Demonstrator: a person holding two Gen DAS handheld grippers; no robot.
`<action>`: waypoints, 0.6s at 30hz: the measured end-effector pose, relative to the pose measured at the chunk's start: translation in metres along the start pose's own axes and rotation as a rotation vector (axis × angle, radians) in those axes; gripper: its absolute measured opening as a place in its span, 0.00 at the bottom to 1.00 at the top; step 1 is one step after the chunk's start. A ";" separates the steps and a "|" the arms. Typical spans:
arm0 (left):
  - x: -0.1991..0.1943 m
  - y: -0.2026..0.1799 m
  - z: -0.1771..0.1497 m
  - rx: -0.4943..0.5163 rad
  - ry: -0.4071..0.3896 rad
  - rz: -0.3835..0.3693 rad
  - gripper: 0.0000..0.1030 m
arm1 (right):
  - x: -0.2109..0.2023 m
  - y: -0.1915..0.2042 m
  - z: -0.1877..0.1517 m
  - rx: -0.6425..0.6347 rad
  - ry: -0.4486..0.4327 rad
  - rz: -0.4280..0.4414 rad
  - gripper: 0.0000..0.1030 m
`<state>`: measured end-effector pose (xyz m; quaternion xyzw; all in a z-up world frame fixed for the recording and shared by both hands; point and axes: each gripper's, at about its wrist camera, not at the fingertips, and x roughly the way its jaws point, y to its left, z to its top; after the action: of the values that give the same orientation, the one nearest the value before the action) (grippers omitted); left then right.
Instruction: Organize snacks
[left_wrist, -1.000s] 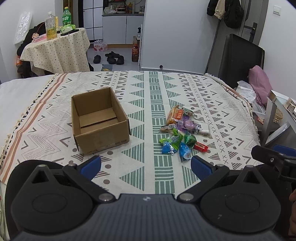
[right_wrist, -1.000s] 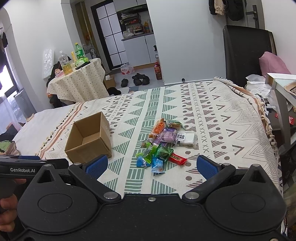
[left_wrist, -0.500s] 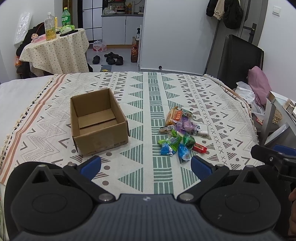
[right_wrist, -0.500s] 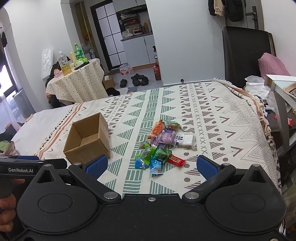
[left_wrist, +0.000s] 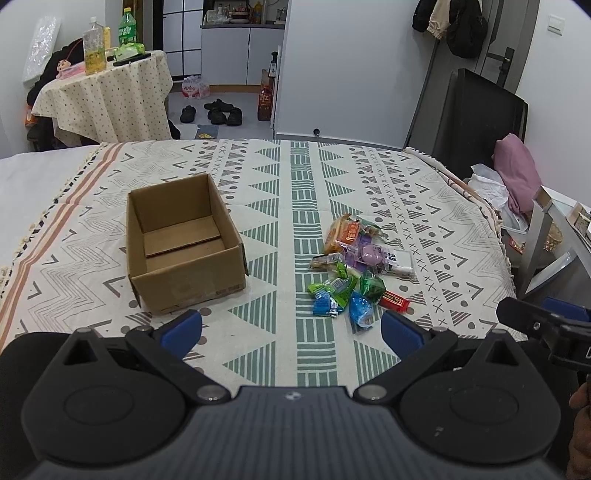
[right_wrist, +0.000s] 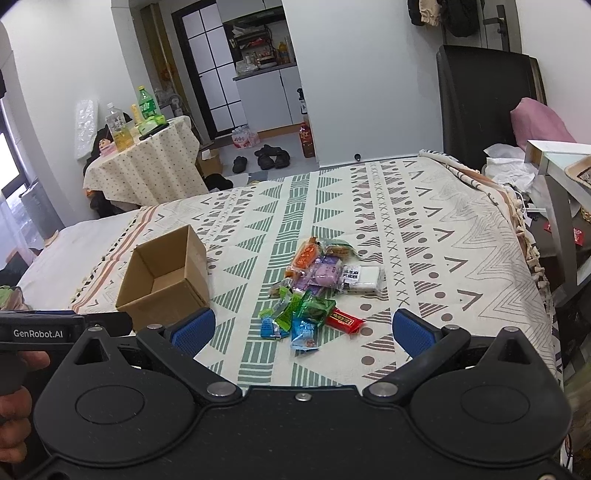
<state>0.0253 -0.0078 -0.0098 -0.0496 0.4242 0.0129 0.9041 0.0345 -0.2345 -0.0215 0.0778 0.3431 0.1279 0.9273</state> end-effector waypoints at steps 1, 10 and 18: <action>0.003 -0.001 0.001 -0.001 0.003 -0.002 1.00 | 0.002 -0.002 0.000 0.003 0.001 -0.002 1.00; 0.028 -0.013 0.009 0.004 0.014 -0.026 1.00 | 0.021 -0.024 0.001 0.046 0.017 -0.019 1.00; 0.054 -0.028 0.016 0.003 0.029 -0.062 0.99 | 0.041 -0.043 -0.001 0.083 0.033 -0.016 0.99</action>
<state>0.0739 -0.0347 -0.0395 -0.0616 0.4355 -0.0162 0.8979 0.0714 -0.2638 -0.0576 0.1113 0.3638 0.1073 0.9186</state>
